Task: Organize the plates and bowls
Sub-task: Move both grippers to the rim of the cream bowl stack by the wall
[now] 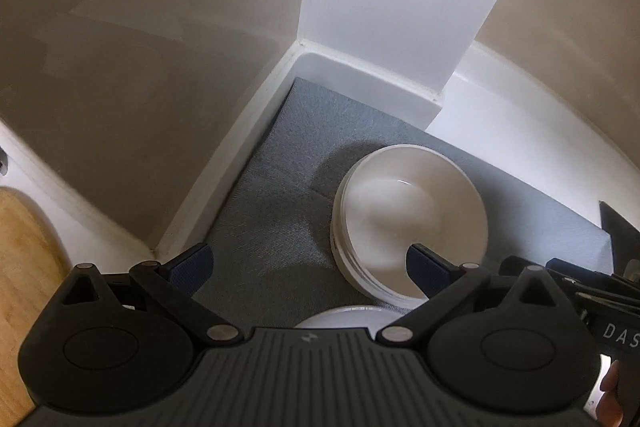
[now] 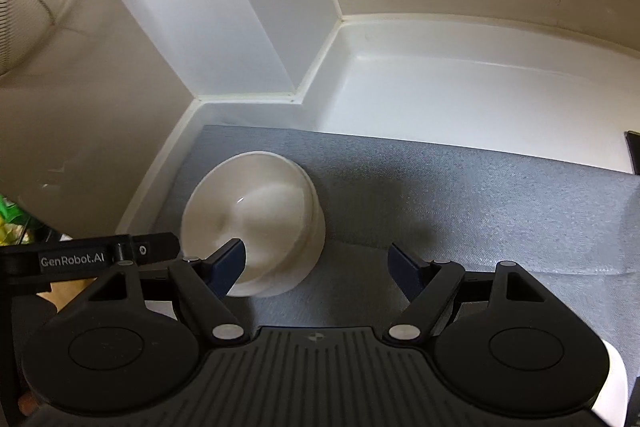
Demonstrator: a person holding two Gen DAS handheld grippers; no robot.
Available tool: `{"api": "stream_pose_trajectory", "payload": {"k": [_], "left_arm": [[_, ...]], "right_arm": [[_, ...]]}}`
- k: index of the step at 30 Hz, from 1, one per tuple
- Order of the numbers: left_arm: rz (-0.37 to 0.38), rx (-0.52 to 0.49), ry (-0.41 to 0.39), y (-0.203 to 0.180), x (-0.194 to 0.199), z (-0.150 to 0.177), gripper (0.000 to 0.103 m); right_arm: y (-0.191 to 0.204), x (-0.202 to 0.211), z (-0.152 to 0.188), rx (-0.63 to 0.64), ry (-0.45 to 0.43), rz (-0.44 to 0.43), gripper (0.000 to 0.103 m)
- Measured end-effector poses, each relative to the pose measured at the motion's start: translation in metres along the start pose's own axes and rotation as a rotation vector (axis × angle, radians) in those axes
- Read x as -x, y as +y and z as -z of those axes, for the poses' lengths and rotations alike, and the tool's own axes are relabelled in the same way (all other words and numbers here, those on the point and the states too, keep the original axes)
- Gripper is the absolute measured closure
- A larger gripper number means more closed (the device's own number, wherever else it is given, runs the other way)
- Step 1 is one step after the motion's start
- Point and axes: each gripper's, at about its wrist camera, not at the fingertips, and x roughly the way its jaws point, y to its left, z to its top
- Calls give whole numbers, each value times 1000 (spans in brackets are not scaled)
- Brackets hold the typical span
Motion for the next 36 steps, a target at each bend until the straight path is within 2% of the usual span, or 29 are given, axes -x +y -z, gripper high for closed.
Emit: {"api": "stream_pose_trajectory", "payload": {"k": [6, 23, 27, 32, 36], "left_arm": [[-26, 2, 18, -3, -16, -5, 0], [-144, 44, 137, 0, -71, -13, 0], [-110, 69, 159, 1, -70, -16, 1], [-20, 177, 185, 16, -65, -23, 1], [-41, 178, 188, 13, -69, -24, 1]], "right_arm": [[1, -19, -2, 1, 20, 16, 23], [1, -67, -7, 6, 89, 78, 23], [0, -71, -7, 2, 102, 77, 23], [-6, -67, -12, -12, 92, 79, 23], [-5, -70, -13, -14, 98, 76, 23]]}}
